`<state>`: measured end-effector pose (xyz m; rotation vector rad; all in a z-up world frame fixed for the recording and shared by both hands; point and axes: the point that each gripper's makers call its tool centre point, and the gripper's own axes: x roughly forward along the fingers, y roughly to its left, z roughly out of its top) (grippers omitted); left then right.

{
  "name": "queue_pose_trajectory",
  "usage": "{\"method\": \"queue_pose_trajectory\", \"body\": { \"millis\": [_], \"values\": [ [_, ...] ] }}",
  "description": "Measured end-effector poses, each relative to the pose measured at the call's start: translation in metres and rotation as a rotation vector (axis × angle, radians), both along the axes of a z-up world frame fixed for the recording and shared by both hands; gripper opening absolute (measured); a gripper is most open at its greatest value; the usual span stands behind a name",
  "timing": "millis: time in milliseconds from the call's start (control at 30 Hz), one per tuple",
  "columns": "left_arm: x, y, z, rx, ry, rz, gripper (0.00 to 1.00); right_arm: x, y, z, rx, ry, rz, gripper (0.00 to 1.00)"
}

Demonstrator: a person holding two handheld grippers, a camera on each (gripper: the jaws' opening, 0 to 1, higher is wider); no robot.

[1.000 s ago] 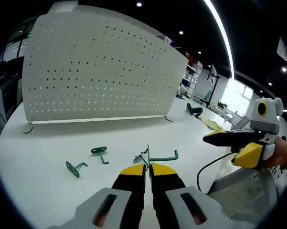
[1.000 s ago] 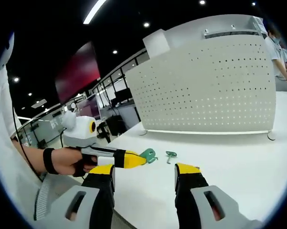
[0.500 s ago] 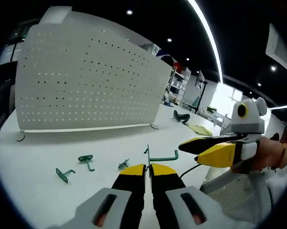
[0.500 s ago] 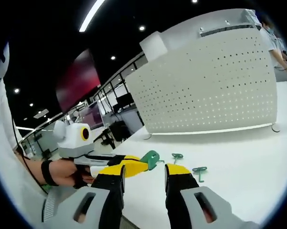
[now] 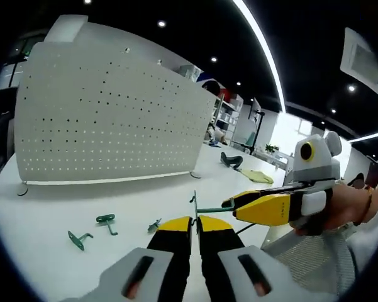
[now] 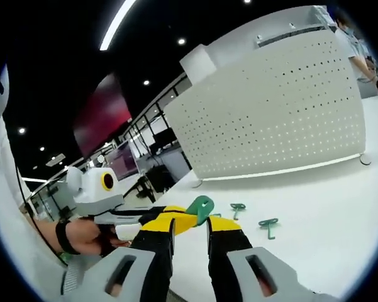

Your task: Insert the hook assembly into the mounting plate slot until the hook locks in place.

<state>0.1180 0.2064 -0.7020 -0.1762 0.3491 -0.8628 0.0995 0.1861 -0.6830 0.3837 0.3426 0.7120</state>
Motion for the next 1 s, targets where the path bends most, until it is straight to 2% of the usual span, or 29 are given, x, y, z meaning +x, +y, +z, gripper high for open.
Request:
{"method": "queue_pose_trajectory", "body": {
  "millis": [67,133,333,433,500,600,667,767,1000],
  "values": [
    [-0.001,-0.001,0.002,-0.001,-0.007,-0.007,0.04,0.001,-0.001,0.000,0.015,0.007,-0.007,0.16],
    [-0.005,-0.007,0.008,-0.010,-0.038,-0.032,0.04,0.001,-0.002,0.000,0.029,0.015,-0.015,0.15],
    [-0.006,-0.012,0.010,-0.008,-0.064,-0.038,0.04,0.003,-0.002,0.001,0.050,0.025,-0.033,0.11],
    [-0.008,-0.013,0.012,-0.016,-0.075,-0.046,0.04,0.003,-0.004,0.003,0.103,0.049,-0.043,0.08],
    [-0.009,-0.014,0.013,-0.018,-0.085,-0.052,0.04,0.002,-0.004,0.002,0.112,0.050,-0.042,0.07],
    [-0.010,-0.015,0.017,-0.012,-0.127,-0.060,0.04,0.002,-0.005,0.003,0.130,0.059,-0.050,0.04],
    [-0.010,-0.015,0.018,-0.014,-0.133,-0.057,0.04,0.003,-0.006,0.005,0.177,0.068,-0.069,0.04],
    [-0.010,-0.016,0.021,0.001,-0.171,-0.070,0.04,0.004,-0.007,0.009,0.267,0.098,-0.095,0.03],
    [-0.011,-0.017,0.026,0.044,-0.247,-0.088,0.04,0.003,-0.009,0.008,0.364,0.153,-0.124,0.02]
  ]
}}
